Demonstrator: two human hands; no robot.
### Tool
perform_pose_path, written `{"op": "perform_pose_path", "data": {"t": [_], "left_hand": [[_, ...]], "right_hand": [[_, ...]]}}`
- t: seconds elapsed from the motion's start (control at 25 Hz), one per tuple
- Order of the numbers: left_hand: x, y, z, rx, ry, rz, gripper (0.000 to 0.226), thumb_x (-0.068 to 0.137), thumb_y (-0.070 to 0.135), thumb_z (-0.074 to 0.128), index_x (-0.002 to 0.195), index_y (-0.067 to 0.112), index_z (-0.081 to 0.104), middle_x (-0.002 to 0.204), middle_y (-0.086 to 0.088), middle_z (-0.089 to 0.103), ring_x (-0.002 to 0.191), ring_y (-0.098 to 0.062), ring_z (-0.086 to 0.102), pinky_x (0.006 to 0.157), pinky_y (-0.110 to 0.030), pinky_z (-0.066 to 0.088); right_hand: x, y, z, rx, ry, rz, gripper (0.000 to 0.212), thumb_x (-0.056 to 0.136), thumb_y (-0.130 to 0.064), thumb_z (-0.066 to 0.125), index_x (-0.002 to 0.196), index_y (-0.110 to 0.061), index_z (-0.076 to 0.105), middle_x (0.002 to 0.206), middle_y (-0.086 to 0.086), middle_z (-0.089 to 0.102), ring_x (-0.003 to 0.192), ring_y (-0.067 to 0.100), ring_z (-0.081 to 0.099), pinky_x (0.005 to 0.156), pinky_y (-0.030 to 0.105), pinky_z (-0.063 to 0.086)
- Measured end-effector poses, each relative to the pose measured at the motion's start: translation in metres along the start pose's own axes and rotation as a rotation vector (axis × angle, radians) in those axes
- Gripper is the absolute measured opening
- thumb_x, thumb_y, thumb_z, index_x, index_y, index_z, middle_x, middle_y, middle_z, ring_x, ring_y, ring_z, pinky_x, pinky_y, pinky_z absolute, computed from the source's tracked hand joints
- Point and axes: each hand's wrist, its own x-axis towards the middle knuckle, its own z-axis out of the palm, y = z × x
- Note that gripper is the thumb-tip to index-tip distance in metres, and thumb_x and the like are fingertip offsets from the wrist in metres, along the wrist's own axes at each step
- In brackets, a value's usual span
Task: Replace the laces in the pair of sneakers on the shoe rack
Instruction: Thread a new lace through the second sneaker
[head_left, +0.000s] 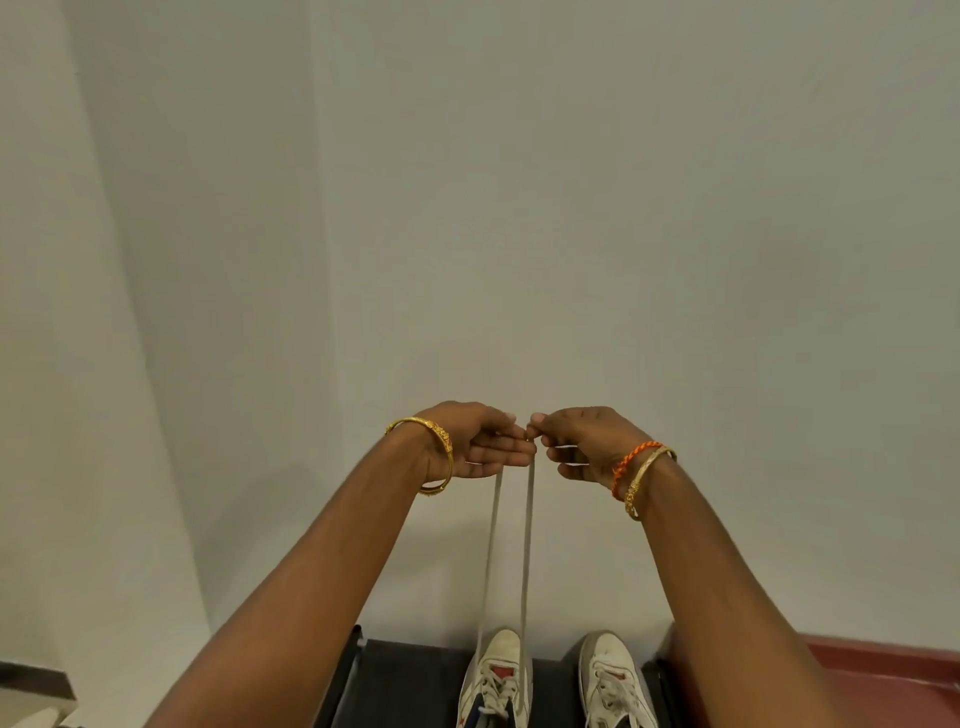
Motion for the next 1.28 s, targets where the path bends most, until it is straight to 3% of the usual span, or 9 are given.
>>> {"op": "perform_pose_path", "data": {"t": [0.24, 0.36, 0.52, 0.68, 0.8, 0.92, 1.08, 1.2, 1.28], "left_hand": [[-0.002, 0.008, 0.005, -0.003, -0.05, -0.126, 0.052, 0.096, 0.047, 0.041, 0.087, 0.003, 0.067, 0.078, -0.009, 0.073, 0.065, -0.015, 0.07, 0.068, -0.024, 0.05], [-0.002, 0.008, 0.007, -0.018, -0.022, -0.137, 0.032, 0.094, 0.034, 0.052, 0.081, 0.007, 0.063, 0.068, -0.006, 0.072, 0.056, -0.012, 0.069, 0.061, -0.021, 0.048], [0.001, 0.009, 0.0, 0.029, 0.032, -0.131, 0.026, 0.092, 0.019, 0.052, 0.07, 0.011, 0.063, 0.059, 0.0, 0.069, 0.051, -0.009, 0.066, 0.055, -0.018, 0.041], [0.003, 0.011, -0.005, 0.06, 0.032, -0.167, 0.025, 0.094, 0.021, 0.048, 0.079, 0.01, 0.065, 0.068, 0.001, 0.072, 0.039, -0.002, 0.053, 0.048, -0.014, 0.03], [0.004, 0.012, -0.007, 0.044, 0.009, -0.168, 0.026, 0.094, 0.02, 0.045, 0.081, 0.01, 0.065, 0.072, 0.002, 0.073, 0.037, -0.001, 0.05, 0.046, -0.014, 0.028], [0.001, 0.009, -0.008, -0.004, -0.016, -0.166, 0.024, 0.096, 0.018, 0.043, 0.084, 0.009, 0.062, 0.069, 0.001, 0.073, 0.034, -0.001, 0.047, 0.039, -0.012, 0.031], [0.002, 0.005, -0.018, -0.008, 0.076, -0.097, 0.017, 0.099, 0.012, 0.038, 0.096, 0.008, 0.055, 0.052, 0.004, 0.065, 0.03, -0.002, 0.04, 0.034, -0.011, 0.03], [0.006, -0.004, -0.023, 0.089, 0.017, -0.096, 0.03, 0.099, 0.009, 0.033, 0.097, 0.005, 0.063, 0.043, 0.008, 0.043, 0.03, -0.002, 0.03, 0.033, -0.015, 0.025], [0.008, -0.012, -0.021, 0.097, -0.063, -0.098, 0.029, 0.099, 0.01, 0.035, 0.087, 0.009, 0.062, 0.045, 0.008, 0.039, 0.032, -0.003, 0.027, 0.034, -0.015, 0.023]], "right_hand": [[-0.002, -0.007, 0.006, -0.214, 0.08, -0.252, 0.018, 0.089, -0.024, 0.063, 0.086, -0.008, 0.071, 0.073, -0.002, 0.062, 0.068, 0.008, 0.057, 0.06, 0.019, 0.046], [-0.005, -0.001, 0.013, -0.375, 0.069, -0.395, 0.015, 0.089, -0.021, 0.062, 0.092, -0.012, 0.072, 0.078, -0.002, 0.067, 0.075, 0.011, 0.062, 0.066, 0.02, 0.047], [-0.022, 0.025, 0.026, -0.292, 0.327, -0.561, 0.004, 0.082, -0.017, 0.068, 0.079, -0.015, 0.069, 0.074, -0.003, 0.067, 0.068, 0.006, 0.06, 0.061, 0.014, 0.047], [-0.017, 0.045, 0.048, -0.361, 0.376, -0.526, 0.03, 0.078, -0.021, 0.074, 0.095, -0.019, 0.049, 0.075, -0.001, 0.055, 0.063, 0.006, 0.053, 0.052, 0.008, 0.041], [-0.008, 0.063, 0.065, -0.322, 0.426, -0.433, 0.038, 0.08, -0.026, 0.074, 0.099, -0.02, 0.041, 0.074, -0.001, 0.054, 0.064, 0.008, 0.053, 0.06, 0.014, 0.047], [0.0, 0.082, 0.077, -0.417, 0.413, -0.41, 0.012, 0.089, -0.022, 0.063, 0.093, -0.014, 0.055, 0.084, 0.003, 0.06, 0.073, 0.014, 0.057, 0.072, 0.024, 0.054], [0.001, 0.066, 0.056, -0.28, 0.379, -0.39, 0.007, 0.084, -0.007, 0.061, 0.077, -0.005, 0.059, 0.07, 0.009, 0.064, 0.06, 0.018, 0.062, 0.059, 0.019, 0.053], [0.001, 0.039, 0.031, -0.076, 0.183, -0.318, 0.008, 0.086, 0.004, 0.058, 0.083, 0.002, 0.065, 0.074, 0.015, 0.067, 0.061, 0.018, 0.07, 0.063, 0.026, 0.059], [0.003, 0.026, 0.021, -0.198, 0.056, -0.349, 0.006, 0.084, 0.005, 0.062, 0.087, 0.003, 0.068, 0.078, 0.011, 0.07, 0.068, 0.015, 0.071, 0.066, 0.021, 0.058]]}}
